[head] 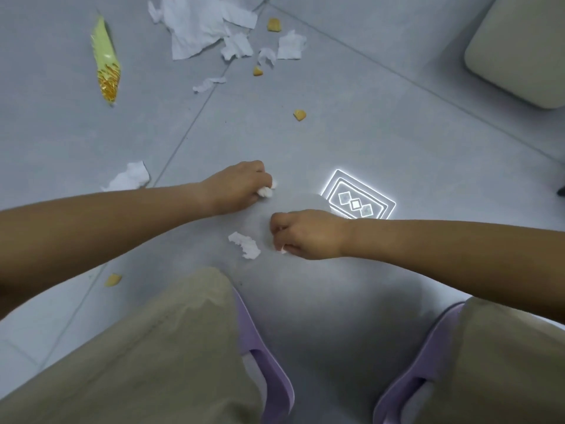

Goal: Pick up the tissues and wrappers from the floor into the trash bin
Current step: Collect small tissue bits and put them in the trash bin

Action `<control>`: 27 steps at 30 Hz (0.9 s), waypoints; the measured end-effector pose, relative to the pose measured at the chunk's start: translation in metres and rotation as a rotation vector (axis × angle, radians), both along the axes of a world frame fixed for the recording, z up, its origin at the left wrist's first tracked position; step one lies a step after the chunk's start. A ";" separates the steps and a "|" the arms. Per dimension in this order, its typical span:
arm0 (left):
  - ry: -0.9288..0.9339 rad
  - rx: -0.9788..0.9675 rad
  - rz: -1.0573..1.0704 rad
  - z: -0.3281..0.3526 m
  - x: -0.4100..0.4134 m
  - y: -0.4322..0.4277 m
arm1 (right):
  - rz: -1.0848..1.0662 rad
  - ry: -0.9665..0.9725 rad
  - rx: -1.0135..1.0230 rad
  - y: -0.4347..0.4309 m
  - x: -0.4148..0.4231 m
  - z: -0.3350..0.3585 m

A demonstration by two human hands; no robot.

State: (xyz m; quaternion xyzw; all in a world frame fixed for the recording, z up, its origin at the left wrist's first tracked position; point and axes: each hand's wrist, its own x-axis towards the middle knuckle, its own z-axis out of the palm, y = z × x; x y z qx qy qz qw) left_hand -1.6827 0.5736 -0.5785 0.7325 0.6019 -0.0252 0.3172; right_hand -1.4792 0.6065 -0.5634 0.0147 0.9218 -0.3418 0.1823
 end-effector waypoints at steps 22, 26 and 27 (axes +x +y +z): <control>-0.083 0.100 0.237 0.038 0.017 0.045 | -0.573 0.035 -0.007 0.083 0.016 0.028; -0.156 0.268 0.239 0.082 0.057 0.101 | -0.934 0.183 -0.066 0.130 0.052 0.081; -0.177 0.309 0.236 0.096 0.068 0.117 | -0.981 0.216 -0.070 0.141 0.062 0.094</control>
